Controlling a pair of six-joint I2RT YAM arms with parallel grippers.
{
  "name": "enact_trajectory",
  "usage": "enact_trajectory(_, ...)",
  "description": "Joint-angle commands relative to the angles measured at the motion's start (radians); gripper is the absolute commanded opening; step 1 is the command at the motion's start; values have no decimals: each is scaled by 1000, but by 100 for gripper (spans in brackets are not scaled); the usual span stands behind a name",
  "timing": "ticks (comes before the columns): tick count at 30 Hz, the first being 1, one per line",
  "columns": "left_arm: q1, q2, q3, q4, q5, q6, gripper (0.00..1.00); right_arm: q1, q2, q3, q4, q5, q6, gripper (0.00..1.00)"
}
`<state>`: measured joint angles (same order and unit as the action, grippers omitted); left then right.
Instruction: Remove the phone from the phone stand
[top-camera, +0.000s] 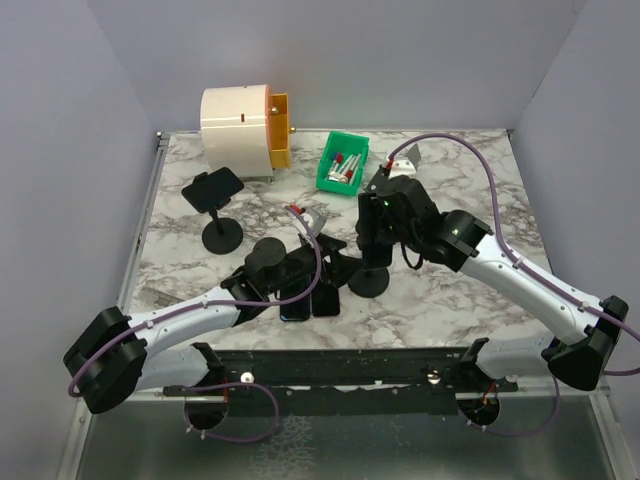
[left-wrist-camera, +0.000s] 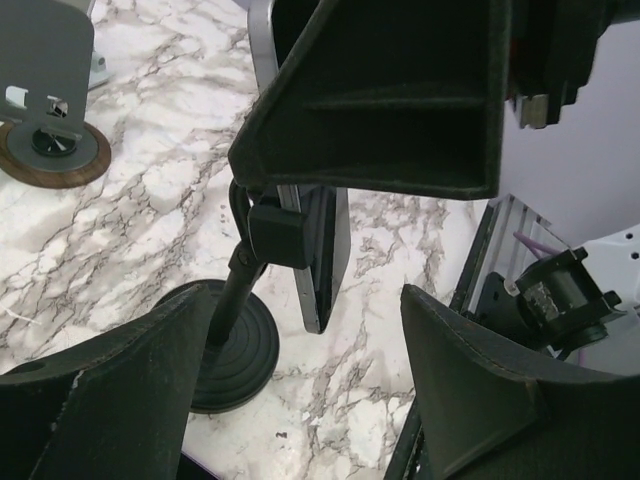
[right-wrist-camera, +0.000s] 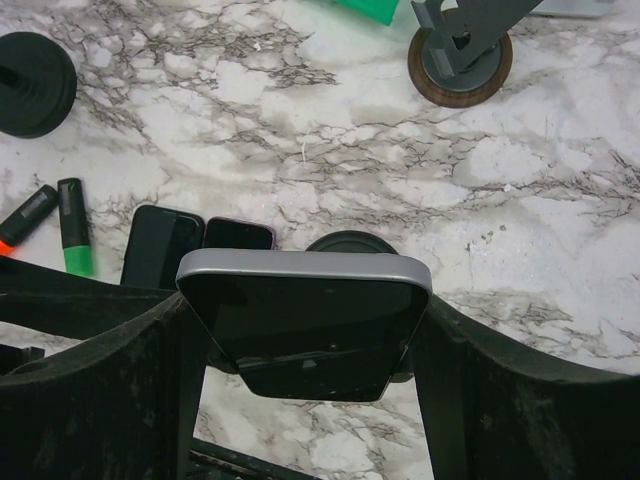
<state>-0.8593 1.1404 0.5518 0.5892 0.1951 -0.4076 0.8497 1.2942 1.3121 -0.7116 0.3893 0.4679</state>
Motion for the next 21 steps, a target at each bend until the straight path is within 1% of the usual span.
enact_trajectory(1, -23, 29, 23, 40, -88, 8, 76, 5, 8, -4, -2, -43, 37, 0)
enact_trajectory(7, -27, 53, 54, 40, -150, -28, 69, 4, 1, -9, -8, -32, 39, 0)
enact_trajectory(12, -34, 49, 63, 38, -188, -69, 61, 5, 1, -16, -3, -33, 44, 0)
enact_trajectory(17, -43, 59, 75, 22, -211, -65, 57, 4, 2, -13, -2, -30, 46, 0)
enact_trajectory(21, -58, 70, 90, 3, -226, -53, 57, 4, 7, -9, -1, -31, 46, 0)
